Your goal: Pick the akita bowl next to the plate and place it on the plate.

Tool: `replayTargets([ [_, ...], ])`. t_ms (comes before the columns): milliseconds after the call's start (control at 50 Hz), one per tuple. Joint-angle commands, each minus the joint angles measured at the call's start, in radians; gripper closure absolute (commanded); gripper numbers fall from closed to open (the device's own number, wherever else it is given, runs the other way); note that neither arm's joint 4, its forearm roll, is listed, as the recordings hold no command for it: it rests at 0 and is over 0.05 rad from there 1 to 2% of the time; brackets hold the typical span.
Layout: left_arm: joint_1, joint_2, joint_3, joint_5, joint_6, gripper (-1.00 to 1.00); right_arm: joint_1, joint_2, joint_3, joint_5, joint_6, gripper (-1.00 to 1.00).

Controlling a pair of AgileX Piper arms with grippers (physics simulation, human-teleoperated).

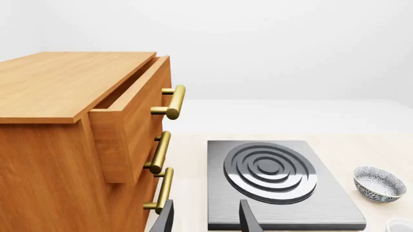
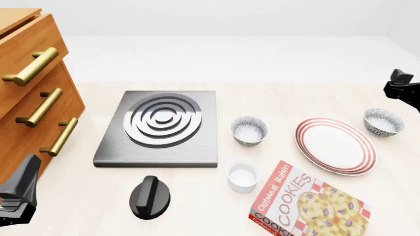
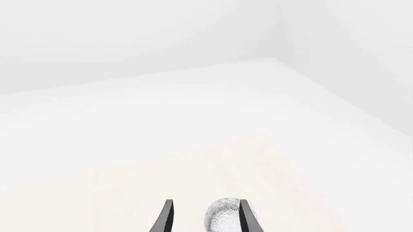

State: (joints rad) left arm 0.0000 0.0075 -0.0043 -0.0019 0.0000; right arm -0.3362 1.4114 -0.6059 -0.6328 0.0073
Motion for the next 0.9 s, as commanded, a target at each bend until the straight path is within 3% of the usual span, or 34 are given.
replayTargets([
  [20,0.0,0.0,0.0,0.0,0.0,-1.0,-0.022,0.024,-0.011,-0.003,0.007,-1.0],
  [900,0.0,0.0,0.0,0.0,0.0,-1.0,-0.11,0.107,-0.055,-0.003,0.038,-1.0],
])
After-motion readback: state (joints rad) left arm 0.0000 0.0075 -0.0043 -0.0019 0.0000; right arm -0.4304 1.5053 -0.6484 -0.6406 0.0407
